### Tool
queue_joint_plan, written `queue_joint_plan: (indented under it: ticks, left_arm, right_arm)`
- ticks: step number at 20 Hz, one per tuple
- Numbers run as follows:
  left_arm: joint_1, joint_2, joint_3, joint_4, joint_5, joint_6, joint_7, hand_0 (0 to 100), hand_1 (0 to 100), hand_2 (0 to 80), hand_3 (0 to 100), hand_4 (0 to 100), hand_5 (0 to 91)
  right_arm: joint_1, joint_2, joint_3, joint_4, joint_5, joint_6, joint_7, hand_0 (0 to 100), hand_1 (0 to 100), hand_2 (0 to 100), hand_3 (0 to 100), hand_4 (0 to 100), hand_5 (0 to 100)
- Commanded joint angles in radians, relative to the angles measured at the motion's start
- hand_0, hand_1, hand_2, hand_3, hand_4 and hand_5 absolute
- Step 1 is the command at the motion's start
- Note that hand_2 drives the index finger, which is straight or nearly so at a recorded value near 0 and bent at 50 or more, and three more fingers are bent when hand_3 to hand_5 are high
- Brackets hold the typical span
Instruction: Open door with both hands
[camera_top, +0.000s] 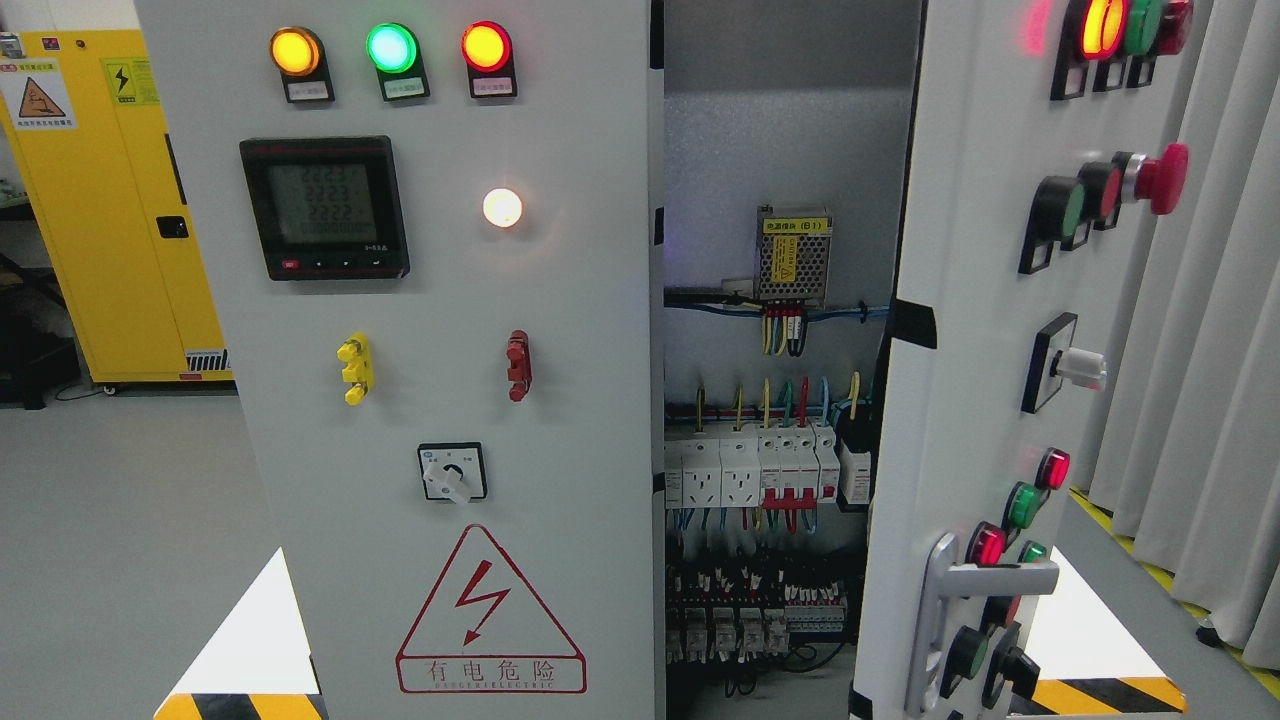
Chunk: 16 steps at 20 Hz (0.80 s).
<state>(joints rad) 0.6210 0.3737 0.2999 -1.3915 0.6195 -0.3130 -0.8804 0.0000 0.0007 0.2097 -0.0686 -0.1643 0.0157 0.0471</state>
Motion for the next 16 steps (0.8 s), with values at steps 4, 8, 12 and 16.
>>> queue_joint_plan:
  ticks: [4, 8, 12, 16]
  left_arm:
    - [-0.108, 0.201, 0.147, -0.489, 0.129, 0.124, -0.012, 17, 17, 16.9, 37, 26, 0.0]
    - [-0.257, 0.243, 0.134, -0.521, 0.175, 0.287, -0.012, 15, 17, 18.0, 38, 28, 0.0]
    - [-0.391, 0.246, 0.13, -0.576, 0.224, 0.422, -0.017, 13, 17, 20.8, 41, 29, 2.5]
    - [-0.5, 0.292, 0.125, -0.59, 0.261, 0.491, -0.037, 11, 18, 22.8, 41, 30, 3.7]
  right_arm:
    - [0.034, 0.009, 0.007, 0.004, 0.003, -0.002, 0.002, 22, 6, 0, 0, 0, 0]
    - [0.035, 0.008, 0.004, 0.004, 0.003, -0.003, 0.002, 22, 6, 0, 0, 0, 0]
    - [0.035, 0.007, 0.004, 0.004, 0.003, -0.002, 0.0, 22, 6, 0, 0, 0, 0]
    - [0.037, 0.007, 0.004, 0.004, 0.003, -0.003, 0.0, 21, 6, 0, 0, 0, 0]
